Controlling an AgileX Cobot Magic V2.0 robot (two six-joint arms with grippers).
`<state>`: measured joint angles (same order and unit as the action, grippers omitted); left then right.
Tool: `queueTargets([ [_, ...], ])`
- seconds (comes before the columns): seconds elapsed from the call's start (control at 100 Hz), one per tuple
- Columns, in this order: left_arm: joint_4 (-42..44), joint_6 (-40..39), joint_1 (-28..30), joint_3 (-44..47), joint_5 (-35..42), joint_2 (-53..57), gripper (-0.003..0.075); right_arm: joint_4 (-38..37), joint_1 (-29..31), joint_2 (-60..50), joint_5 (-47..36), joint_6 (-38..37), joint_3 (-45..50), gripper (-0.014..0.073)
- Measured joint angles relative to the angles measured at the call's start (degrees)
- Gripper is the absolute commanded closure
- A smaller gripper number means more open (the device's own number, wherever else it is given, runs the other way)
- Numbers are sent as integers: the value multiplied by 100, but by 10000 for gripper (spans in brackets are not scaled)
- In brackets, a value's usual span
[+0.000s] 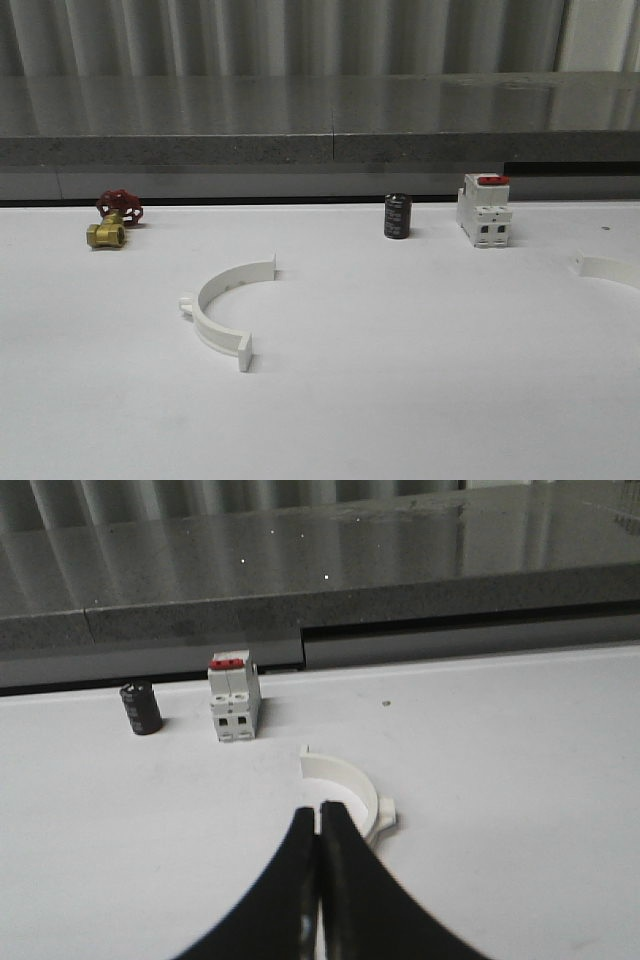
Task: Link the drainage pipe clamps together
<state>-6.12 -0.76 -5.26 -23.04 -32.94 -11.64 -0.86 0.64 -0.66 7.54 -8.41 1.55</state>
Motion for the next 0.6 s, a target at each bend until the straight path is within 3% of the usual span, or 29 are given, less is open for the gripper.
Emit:
queueTargets([
  [0.04, 0, 0, 0, 0, 0, 11, 741, 0, 0, 0, -142, 0, 0, 662],
  [0.22, 0, 0, 0, 0, 0, 11, 740, 0, 0, 0, -445, 0, -15, 662],
  [0.4, 0, 0, 0, 0, 0, 11, 740, 0, 0, 144, 174, -93, -597, 662],
  [0.6, 0, 0, 0, 0, 0, 11, 740, 0, 0, 1556, 1155, -141, -1867, 662],
])
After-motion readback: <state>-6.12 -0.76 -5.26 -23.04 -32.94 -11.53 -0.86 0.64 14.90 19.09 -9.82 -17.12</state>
